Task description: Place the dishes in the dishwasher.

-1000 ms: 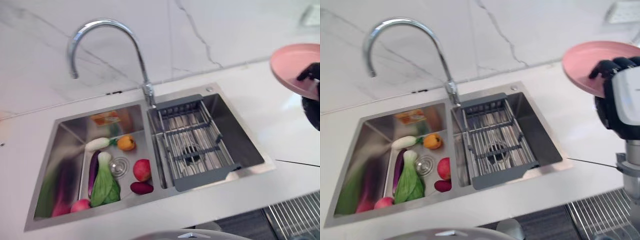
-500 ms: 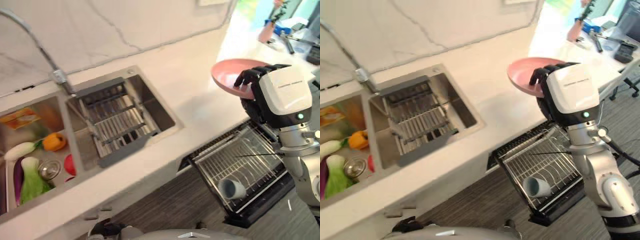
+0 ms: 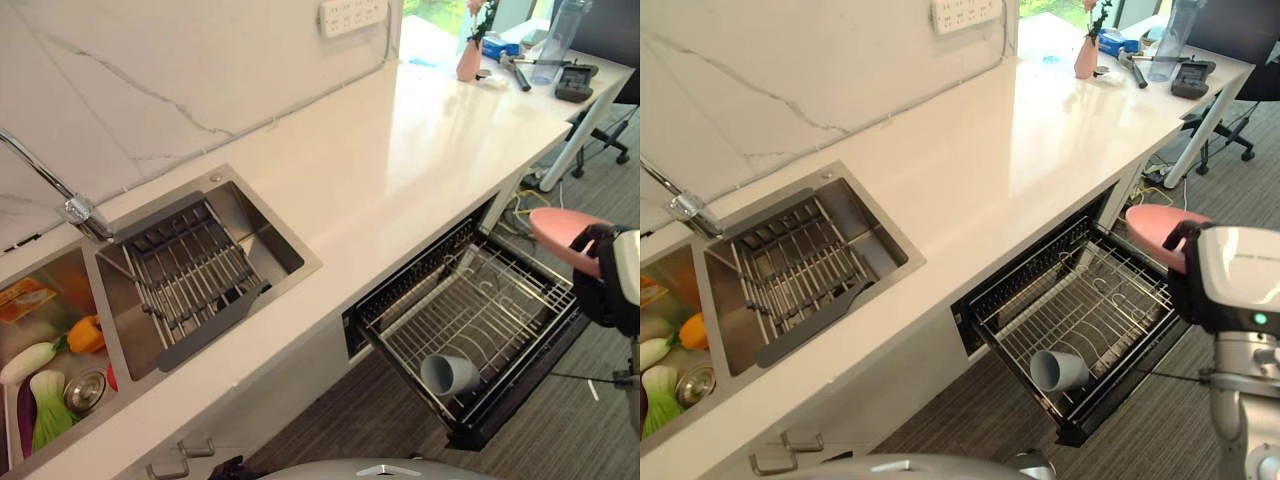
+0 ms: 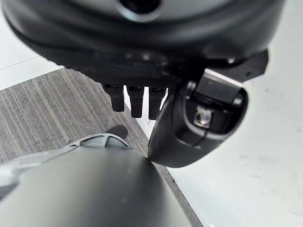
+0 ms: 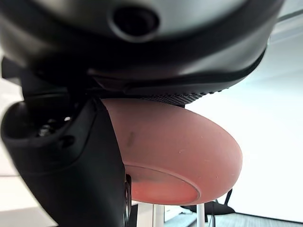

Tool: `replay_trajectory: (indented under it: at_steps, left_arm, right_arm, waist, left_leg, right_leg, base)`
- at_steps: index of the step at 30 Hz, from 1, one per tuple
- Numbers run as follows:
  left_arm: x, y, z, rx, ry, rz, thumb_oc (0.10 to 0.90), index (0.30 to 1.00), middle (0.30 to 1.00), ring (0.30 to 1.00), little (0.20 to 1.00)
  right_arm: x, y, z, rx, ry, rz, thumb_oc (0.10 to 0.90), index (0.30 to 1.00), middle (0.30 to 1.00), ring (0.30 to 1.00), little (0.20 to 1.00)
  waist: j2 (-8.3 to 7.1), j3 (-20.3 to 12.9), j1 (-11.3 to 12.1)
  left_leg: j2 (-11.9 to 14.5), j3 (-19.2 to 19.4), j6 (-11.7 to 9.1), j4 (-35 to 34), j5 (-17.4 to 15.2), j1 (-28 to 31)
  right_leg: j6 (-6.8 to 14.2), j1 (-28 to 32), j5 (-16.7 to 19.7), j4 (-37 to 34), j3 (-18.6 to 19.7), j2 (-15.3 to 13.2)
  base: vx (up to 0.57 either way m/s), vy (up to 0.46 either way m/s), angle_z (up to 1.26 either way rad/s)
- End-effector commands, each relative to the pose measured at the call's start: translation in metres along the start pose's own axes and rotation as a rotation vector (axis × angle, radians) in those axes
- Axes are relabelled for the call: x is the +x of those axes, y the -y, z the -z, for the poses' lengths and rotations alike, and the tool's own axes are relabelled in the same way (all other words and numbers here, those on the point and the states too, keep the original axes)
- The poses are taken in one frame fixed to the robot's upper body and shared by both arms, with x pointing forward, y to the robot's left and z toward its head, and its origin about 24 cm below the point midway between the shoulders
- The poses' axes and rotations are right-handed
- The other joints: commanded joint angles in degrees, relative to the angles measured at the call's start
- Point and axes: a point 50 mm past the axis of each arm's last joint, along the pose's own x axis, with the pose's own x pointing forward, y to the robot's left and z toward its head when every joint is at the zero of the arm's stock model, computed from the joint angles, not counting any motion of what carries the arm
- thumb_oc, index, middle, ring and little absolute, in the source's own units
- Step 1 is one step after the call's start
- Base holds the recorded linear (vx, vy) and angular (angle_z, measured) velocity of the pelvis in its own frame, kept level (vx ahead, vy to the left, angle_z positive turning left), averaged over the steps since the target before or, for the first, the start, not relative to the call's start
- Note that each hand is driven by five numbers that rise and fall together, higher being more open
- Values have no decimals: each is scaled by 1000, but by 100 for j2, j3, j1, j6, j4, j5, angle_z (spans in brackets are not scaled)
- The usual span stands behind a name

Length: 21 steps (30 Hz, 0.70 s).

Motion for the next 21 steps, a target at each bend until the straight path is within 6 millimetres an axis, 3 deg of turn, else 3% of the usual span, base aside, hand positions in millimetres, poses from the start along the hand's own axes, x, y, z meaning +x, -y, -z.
replay_trajectory:
  at_steps: [1,4,9,10,14,21]
  left_arm:
    - [2,-8,-5,44,10,-8,800,900,900,900,900]
    - [3,0,-15,83,54,18,800,900,900,900,900]
    - [2,4,-15,103,68,33,800,900,900,900,900]
    - [3,5,-26,121,112,42,800,900,900,900,900]
    - [3,11,-34,173,139,63,800,900,900,900,900]
    - [2,10,-25,193,114,46,800,900,900,900,900]
  right_arm:
    - [24,37,-10,15,35,325,400,300,300,300,300]
    - [32,17,-15,20,55,294,400,300,300,300,300]
    - [44,5,-22,16,89,287,400,300,300,300,300]
    - [56,-8,-27,-18,124,250,400,300,300,300,300]
    - [71,-18,-29,-53,147,219,400,300,300,300,300]
    - [84,-32,-27,-65,96,179,400,300,300,300,300]
  waist:
    - [-416,41,134]
    - [-349,105,183]
    - [-318,242,261]
    - [-270,525,383]
    - [-194,825,478]
    - [1,1119,569]
  left_leg:
    - [245,-122,-250,13,127,-55]
    - [129,-106,-221,14,33,-32]
    - [46,-53,-198,14,-37,-9]
    - [-8,-129,-203,52,-6,-183]
    - [13,-229,-215,102,84,-465]
    - [65,-269,-236,171,161,-619]
  right_leg:
    - [505,261,-10,-96,3,-430]
    - [538,151,112,-96,29,-539]
    - [588,47,209,-96,99,-643]
    - [611,-155,328,-96,117,-714]
    - [605,-343,417,-89,106,-754]
    - [560,-475,464,-39,116,-804]
  base:
    - [4,12,5]
    - [-17,43,0]
    - [-58,43,-10]
    - [-216,36,-14]
    - [-161,23,-8]
    - [-51,18,9]
